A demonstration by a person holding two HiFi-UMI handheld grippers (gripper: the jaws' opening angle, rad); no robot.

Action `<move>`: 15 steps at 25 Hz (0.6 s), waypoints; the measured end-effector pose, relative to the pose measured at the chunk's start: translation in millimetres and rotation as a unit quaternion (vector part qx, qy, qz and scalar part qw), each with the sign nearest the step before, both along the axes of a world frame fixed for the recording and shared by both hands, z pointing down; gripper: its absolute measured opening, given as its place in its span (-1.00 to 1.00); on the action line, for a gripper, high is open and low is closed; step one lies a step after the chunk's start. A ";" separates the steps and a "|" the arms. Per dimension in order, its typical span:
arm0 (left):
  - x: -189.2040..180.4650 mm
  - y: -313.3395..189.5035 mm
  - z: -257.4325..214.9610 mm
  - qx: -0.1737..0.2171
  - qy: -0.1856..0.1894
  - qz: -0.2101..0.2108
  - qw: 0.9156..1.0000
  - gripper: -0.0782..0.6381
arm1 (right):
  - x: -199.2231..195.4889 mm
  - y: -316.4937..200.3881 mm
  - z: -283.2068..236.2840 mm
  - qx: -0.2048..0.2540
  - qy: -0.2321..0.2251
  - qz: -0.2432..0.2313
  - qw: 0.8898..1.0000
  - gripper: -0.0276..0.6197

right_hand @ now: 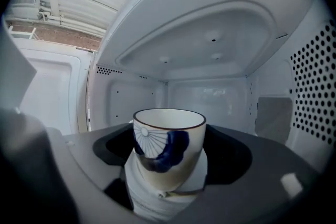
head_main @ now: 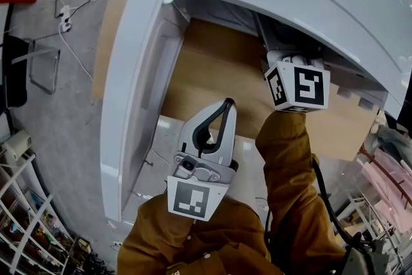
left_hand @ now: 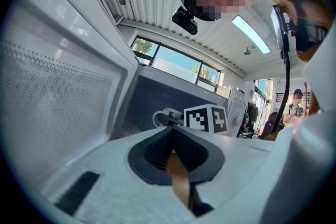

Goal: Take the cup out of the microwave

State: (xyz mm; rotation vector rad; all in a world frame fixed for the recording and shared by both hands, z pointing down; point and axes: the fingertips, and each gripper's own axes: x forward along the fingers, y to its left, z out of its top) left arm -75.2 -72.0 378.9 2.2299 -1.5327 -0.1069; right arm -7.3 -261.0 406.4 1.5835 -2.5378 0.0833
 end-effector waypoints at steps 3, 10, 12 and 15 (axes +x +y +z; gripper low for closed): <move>-0.6 2.0 -0.6 0.001 -0.001 0.000 1.000 -0.77 | 2.0 -2.2 0.2 -0.003 0.006 0.009 1.000 0.29; -2.1 5.5 -2.4 0.003 -0.005 -0.001 1.000 -0.77 | 1.4 2.0 0.5 -0.003 0.005 0.003 1.000 0.30; -2.6 6.4 -2.6 0.004 -0.007 -0.001 1.000 -0.77 | 1.2 6.2 -0.6 -0.004 0.000 0.001 1.000 0.30; -3.5 6.3 -3.0 0.005 -0.008 -0.003 1.000 -0.77 | 5.5 14.1 -5.9 0.000 -0.015 0.004 1.000 0.30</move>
